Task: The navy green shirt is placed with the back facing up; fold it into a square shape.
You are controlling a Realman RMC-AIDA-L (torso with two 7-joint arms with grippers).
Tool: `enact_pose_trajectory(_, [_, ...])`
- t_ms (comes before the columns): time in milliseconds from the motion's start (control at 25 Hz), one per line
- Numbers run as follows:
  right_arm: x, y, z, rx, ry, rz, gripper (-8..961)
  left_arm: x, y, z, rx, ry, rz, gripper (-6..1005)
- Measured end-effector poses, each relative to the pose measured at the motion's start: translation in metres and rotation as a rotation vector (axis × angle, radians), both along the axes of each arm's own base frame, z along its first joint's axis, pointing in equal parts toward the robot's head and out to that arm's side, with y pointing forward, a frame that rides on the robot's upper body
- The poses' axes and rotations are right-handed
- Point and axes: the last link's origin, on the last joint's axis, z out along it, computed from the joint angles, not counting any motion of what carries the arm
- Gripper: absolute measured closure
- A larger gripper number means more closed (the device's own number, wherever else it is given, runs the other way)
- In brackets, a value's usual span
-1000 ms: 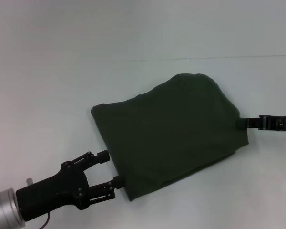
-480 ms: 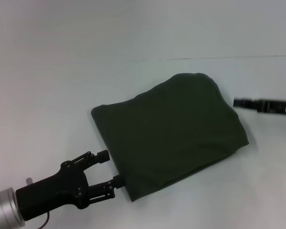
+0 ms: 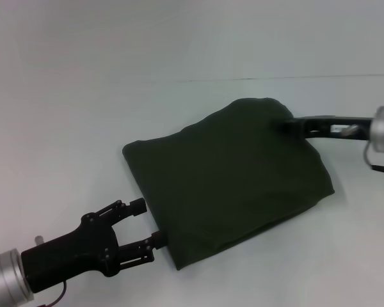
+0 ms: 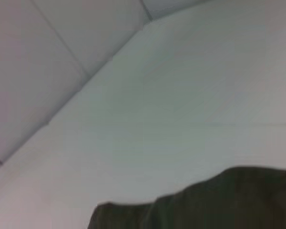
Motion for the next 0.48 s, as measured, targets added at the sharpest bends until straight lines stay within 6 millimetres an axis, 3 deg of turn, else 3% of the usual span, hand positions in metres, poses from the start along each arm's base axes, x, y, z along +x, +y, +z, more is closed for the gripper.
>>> enact_pose_trajectory(80, [-0.003,0.003,-0.011,-0.013,-0.028,-0.001,406,-0.001,0.001,0.0,0.002,0.004,0.005,91])
enact_pose_trajectory(480, [-0.019,0.015,-0.052,0.026,-0.167,0.049,846,-0.001,0.001,-0.003,0.002,0.007,0.018,91])
